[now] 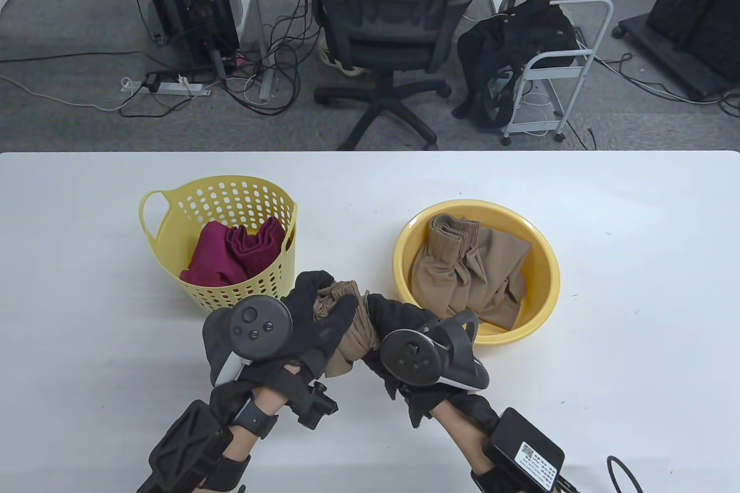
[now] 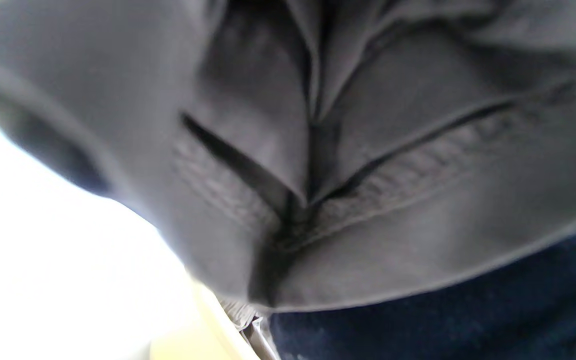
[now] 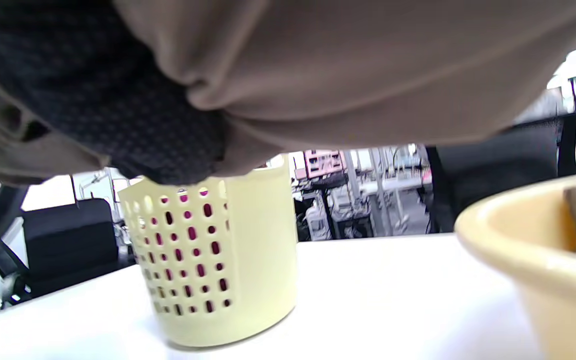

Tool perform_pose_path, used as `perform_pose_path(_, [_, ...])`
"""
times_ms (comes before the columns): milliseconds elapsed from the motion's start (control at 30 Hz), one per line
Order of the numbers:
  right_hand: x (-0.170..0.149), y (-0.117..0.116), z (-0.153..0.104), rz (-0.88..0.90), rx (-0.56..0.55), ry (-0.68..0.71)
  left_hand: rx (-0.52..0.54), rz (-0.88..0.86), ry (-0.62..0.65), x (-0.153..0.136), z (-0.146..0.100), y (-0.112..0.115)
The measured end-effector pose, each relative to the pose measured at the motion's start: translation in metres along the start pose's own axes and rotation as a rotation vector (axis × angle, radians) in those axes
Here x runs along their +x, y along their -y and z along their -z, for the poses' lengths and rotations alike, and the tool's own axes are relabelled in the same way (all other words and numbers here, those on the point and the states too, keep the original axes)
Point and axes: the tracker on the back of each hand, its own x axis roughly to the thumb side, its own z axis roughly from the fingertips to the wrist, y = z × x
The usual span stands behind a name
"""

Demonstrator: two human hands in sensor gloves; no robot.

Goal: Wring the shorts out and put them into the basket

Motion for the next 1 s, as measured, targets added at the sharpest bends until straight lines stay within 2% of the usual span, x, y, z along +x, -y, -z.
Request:
perform_pose_path(233, [-0.016,-0.006,0.004,0.347,0.137,-0.066,0.01,0.03,0.157,0.009,-0.008,-0.011])
perform_pose_path(467, [-0.025,-0.012,0.006,0.616,0.244,-0.051,-0.025,0.002,0.294,0.015,-0.011,-0.021])
perform_pose_path(867, [-0.034,-0.031,0.006,0.977,0.426,0.005,-0.087,0.034,0.495,0.03,-0.015,-0.033])
perform_pose_path(1000, [-0.034,-0.033,0.005,1.017,0.441,0.025,-0.101,0.044,0.514,0.034,-0.016,-0.034])
